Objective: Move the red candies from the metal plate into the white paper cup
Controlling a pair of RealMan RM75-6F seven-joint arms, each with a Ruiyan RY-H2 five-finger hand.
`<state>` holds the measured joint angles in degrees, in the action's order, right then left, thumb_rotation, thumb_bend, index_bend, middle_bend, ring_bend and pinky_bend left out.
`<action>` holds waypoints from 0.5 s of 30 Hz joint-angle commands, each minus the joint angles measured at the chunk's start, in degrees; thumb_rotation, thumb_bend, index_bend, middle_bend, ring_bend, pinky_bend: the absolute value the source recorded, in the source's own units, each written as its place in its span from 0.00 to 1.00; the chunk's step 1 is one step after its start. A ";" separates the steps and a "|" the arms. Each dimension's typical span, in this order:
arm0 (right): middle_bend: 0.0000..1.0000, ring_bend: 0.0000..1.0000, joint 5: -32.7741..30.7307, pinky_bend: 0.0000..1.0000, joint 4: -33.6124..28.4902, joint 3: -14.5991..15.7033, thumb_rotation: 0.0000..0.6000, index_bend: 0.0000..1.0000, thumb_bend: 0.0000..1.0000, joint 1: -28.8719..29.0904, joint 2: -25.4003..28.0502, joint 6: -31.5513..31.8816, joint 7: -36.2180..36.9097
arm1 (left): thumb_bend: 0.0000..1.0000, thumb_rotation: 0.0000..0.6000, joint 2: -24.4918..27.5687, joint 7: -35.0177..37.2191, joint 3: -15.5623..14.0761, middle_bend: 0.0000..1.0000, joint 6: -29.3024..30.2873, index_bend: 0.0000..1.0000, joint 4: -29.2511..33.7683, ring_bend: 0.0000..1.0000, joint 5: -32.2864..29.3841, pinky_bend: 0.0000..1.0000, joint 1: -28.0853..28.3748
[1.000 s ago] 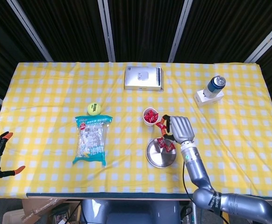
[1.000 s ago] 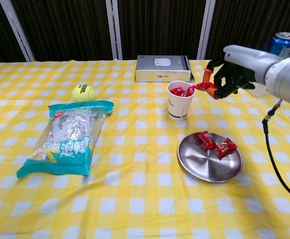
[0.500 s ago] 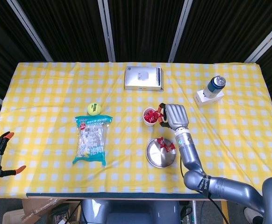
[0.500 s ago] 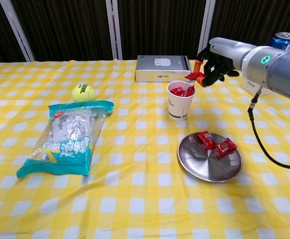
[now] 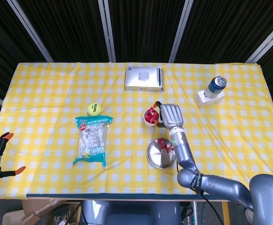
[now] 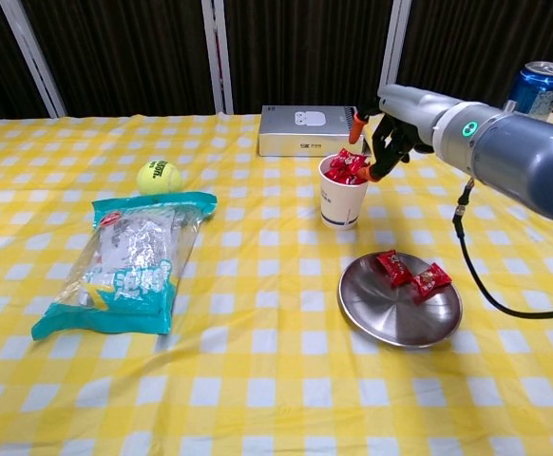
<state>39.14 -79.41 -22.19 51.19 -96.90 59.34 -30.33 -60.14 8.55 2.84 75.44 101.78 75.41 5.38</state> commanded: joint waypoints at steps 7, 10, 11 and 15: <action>0.69 0.75 3.12 0.91 -8.66 0.44 1.00 0.33 0.36 -3.46 4.54 6.09 1.09 | 0.01 1.00 -0.08 0.30 -0.11 0.00 1.02 0.00 -0.34 0.00 0.71 0.00 -0.45; 0.68 0.71 6.48 0.89 -14.11 1.53 1.00 0.33 0.36 -6.40 8.10 9.23 2.57 | 0.01 1.00 -0.21 0.24 -0.10 0.00 1.67 0.00 -0.48 0.00 1.12 0.00 -0.66; 0.66 0.67 8.49 0.86 -16.68 2.42 1.00 0.33 0.36 -7.99 9.93 10.76 3.28 | 0.01 1.00 -0.27 0.28 -0.11 0.00 1.97 0.00 -0.60 0.00 1.30 0.00 -0.78; 0.46 0.42 16.24 0.66 -24.56 7.18 1.00 0.25 0.36 -14.02 16.83 15.03 5.96 | 0.01 1.00 -0.82 0.35 0.00 0.00 3.70 0.00 -1.31 0.00 2.53 0.00 -1.22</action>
<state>49.52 -98.38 -18.84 42.01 -85.43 70.50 -26.82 -60.70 8.86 2.80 78.59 100.80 77.49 4.36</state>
